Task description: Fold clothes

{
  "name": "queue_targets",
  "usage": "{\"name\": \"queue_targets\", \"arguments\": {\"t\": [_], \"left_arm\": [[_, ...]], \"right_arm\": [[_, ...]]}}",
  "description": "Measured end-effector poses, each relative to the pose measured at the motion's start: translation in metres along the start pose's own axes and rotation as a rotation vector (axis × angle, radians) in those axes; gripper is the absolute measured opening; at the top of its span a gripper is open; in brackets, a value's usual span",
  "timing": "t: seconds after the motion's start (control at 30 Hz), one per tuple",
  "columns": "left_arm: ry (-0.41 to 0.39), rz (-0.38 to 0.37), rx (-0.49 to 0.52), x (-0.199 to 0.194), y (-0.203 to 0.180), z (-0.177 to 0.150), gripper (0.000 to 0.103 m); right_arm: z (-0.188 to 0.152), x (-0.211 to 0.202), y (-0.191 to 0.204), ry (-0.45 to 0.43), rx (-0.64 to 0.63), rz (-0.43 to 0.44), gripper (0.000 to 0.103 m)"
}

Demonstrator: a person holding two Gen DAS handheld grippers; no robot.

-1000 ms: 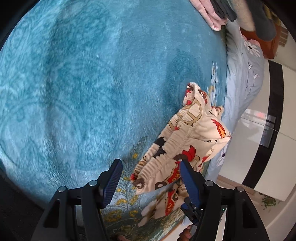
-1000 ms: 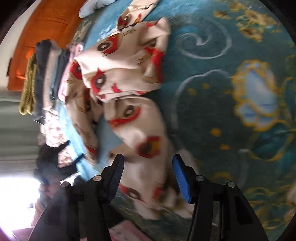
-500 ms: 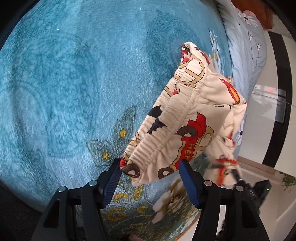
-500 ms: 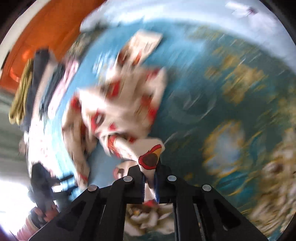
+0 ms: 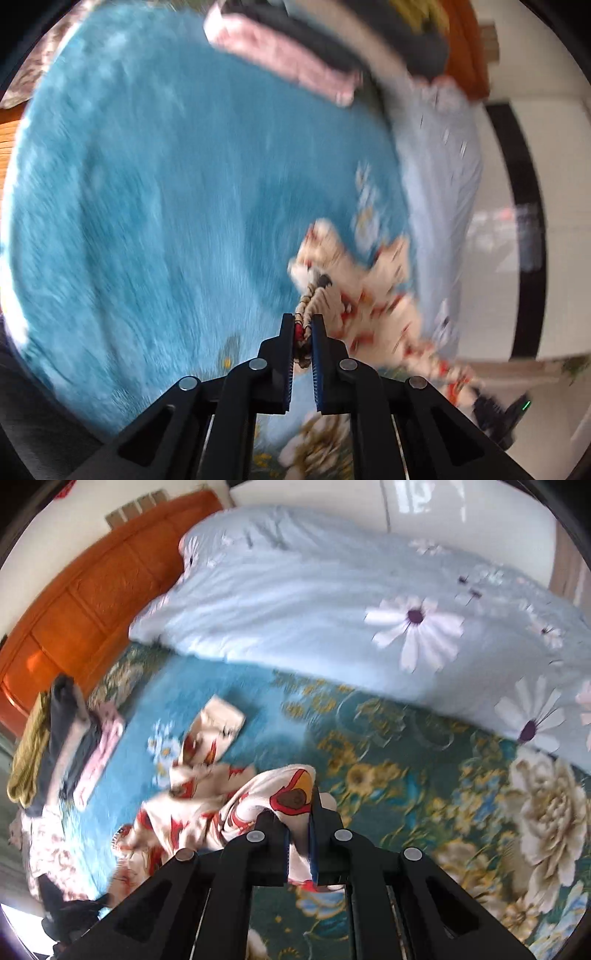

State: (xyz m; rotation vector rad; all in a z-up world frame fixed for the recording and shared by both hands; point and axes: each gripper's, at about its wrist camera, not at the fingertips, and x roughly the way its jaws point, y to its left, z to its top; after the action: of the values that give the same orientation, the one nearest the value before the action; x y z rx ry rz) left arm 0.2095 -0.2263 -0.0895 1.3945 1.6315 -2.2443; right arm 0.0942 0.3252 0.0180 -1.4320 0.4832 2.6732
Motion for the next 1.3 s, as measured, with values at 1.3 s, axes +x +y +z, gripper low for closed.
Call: {"name": "queue_targets", "arguments": {"t": [1.3], "left_arm": [[-0.061,0.209,-0.026,-0.017,0.057,0.008,0.009]], "right_arm": [[-0.083,0.078,-0.093,0.248,0.013,-0.259,0.016]]}}
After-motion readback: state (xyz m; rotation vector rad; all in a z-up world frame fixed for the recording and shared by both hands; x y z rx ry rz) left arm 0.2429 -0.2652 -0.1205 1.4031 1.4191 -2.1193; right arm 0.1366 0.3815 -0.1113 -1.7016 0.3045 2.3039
